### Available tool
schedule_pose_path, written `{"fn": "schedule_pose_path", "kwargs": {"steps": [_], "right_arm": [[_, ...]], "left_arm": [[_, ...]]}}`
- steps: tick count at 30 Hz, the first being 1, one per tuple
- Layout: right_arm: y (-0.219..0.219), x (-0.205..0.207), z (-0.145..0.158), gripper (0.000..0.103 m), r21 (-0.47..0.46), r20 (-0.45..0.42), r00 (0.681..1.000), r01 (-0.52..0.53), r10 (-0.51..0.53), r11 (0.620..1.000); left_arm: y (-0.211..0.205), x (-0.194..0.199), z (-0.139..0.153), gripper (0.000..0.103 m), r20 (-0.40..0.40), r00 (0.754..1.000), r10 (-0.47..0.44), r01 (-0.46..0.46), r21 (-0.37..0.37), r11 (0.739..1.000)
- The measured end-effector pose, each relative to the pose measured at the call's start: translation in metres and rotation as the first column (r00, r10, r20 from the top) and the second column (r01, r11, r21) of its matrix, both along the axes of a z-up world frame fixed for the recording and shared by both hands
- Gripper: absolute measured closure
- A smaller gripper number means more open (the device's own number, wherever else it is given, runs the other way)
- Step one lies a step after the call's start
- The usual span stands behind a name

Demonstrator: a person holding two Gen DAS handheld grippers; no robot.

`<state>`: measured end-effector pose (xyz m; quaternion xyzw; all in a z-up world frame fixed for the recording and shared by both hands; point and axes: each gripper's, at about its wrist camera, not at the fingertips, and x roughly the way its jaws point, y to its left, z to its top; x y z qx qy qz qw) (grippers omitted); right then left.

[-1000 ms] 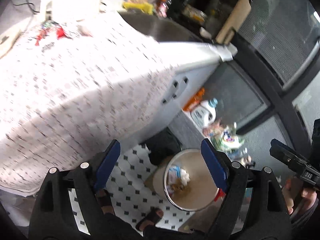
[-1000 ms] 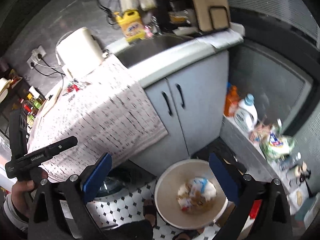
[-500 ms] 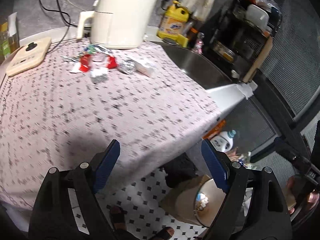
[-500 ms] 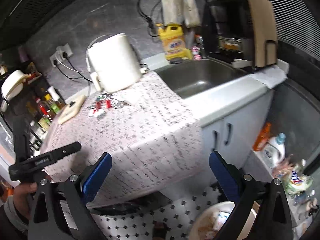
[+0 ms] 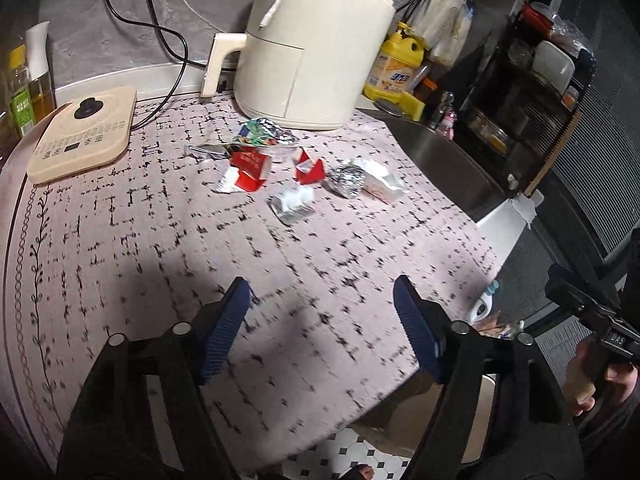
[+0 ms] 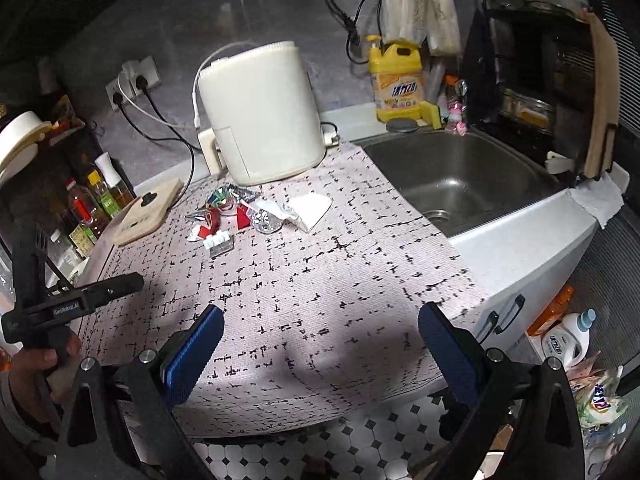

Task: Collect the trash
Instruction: 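Bring both grippers back over the remaining trash on the counter, then grasp the white-and-blue box with the left gripper while the right grasps a white tissue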

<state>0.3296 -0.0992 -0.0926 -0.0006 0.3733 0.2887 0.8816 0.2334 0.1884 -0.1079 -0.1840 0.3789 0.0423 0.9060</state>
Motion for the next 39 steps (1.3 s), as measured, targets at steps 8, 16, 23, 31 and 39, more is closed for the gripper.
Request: {"fn": "schedule_pose_path", "kwargs": {"steps": [8, 16, 23, 31, 39], "right_arm": [[0.021, 0.020, -0.013, 0.008, 0.002, -0.057, 0.997, 0.052, -0.051, 0.999], [0.011, 0.029, -0.019, 0.008, -0.026, -0.078, 0.983, 0.163, -0.164, 0.986], [0.010, 0.028, -0.022, 0.008, -0.069, -0.076, 0.974, 0.210, -0.215, 0.975], [0.030, 0.037, -0.022, 0.008, -0.098, -0.066, 0.982, 0.173, -0.180, 0.980], [0.084, 0.065, -0.021, 0.022, -0.108, -0.057, 0.998, 0.012, -0.018, 0.994]], "left_arm": [[0.035, 0.050, -0.018, 0.035, -0.044, 0.995, -0.089, 0.090, 0.018, 0.996], [0.051, 0.101, -0.039, 0.040, -0.087, 0.974, -0.208, 0.211, 0.016, 0.977], [0.045, 0.136, -0.055, 0.049, -0.115, 0.950, -0.289, 0.293, 0.020, 0.956], [0.039, 0.152, -0.054, 0.073, -0.091, 0.945, -0.313, 0.315, -0.003, 0.949], [0.055, 0.110, -0.033, 0.073, -0.032, 0.975, -0.222, 0.222, 0.006, 0.975]]}}
